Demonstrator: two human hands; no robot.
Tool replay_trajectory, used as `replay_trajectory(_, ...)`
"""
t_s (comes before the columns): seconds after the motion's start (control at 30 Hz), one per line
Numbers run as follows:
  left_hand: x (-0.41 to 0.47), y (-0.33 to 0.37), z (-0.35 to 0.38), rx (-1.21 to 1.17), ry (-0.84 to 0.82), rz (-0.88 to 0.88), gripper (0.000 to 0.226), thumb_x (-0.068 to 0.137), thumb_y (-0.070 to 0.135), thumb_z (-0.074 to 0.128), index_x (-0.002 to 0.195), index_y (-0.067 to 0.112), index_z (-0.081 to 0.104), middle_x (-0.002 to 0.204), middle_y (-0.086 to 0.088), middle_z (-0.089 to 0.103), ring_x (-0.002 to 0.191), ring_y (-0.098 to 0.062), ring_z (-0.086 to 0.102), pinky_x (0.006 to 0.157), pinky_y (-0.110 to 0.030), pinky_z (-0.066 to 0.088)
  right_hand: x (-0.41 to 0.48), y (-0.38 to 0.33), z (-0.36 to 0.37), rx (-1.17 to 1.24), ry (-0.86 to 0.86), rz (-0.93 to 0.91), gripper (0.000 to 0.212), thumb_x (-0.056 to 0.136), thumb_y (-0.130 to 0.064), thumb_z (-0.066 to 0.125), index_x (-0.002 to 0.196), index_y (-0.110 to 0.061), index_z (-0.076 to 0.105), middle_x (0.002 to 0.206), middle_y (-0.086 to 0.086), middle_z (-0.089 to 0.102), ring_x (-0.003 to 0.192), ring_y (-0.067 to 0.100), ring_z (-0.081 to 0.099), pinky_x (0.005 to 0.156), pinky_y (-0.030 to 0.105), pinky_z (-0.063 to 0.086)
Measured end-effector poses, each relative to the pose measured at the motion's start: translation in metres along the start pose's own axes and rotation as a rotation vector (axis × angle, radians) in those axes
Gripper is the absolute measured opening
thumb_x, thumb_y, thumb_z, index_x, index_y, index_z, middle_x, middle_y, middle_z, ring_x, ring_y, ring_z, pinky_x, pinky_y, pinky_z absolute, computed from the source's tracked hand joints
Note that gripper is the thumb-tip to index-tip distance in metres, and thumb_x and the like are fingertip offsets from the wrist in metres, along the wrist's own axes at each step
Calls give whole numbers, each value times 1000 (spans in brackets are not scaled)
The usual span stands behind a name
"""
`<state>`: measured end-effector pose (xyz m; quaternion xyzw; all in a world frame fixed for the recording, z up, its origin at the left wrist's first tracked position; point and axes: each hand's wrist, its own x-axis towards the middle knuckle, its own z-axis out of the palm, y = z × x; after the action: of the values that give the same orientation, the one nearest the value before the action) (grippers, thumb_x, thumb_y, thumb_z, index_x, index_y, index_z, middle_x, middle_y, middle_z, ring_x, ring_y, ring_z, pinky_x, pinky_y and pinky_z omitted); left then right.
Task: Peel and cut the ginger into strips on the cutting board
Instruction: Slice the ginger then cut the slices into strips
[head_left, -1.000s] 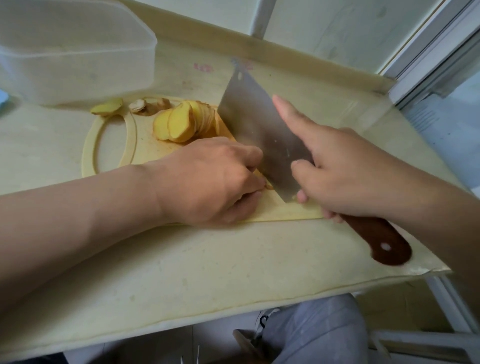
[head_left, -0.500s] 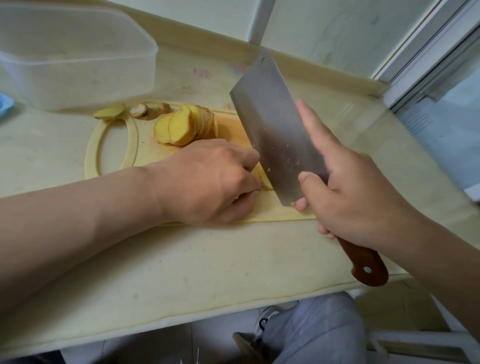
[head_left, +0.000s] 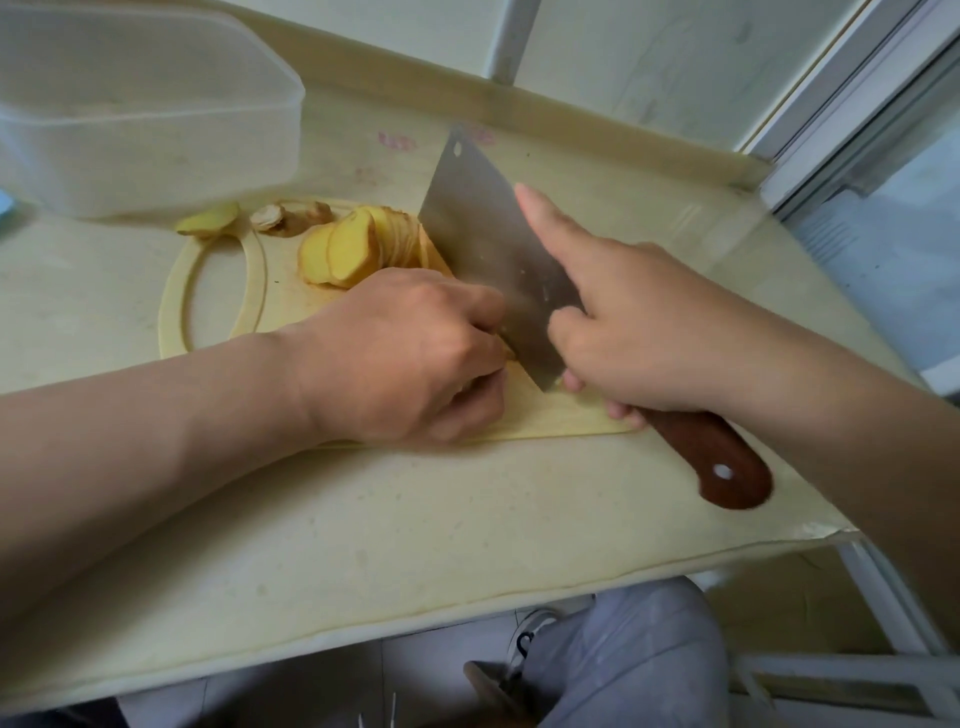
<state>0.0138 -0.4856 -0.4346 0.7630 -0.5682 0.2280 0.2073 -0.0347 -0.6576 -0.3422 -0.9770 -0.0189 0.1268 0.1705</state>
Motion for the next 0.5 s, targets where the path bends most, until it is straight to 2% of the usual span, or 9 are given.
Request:
replay_trajectory(0.1, 0, 1, 0, 0, -16, -3, 30, 90, 19, 58, 63, 8, 62, 69, -6, 47, 51, -32, 43, 48, -36, 44, 14, -6, 5, 66, 43, 29, 94, 91, -7, 41, 160, -58, 2, 82, 8, 71, 40, 19, 64, 40, 35, 57)
replay_trajectory(0.27, -1, 0, -1, 41, -27, -47, 30, 91, 23, 57, 64, 11, 64, 66, -5, 49, 52, -31, 46, 48, -34, 42, 14, 7, 6, 230, 74, 102, 94, 93, -5, 41, 160, -59, 3, 75, 8, 74, 40, 15, 62, 41, 28, 52)
replay_trajectory(0.37, -1, 0, 1, 58, -34, -85, 30, 91, 26, 55, 66, 13, 66, 66, -4, 48, 52, -31, 47, 47, -31, 39, 9, 8, 5, 224, 47, 104, 93, 94, -6, 42, 159, -62, 5, 73, 8, 74, 41, 16, 61, 42, 29, 52)
replay_trajectory(0.5, -2, -3, 3, 61, -37, -108, 32, 92, 27, 53, 66, 12, 65, 66, -5, 47, 51, -32, 46, 46, -34, 44, 7, 9, 1, 198, 47, 79, 92, 94, -6, 42, 156, -66, 10, 73, 10, 73, 41, 17, 62, 43, 35, 57)
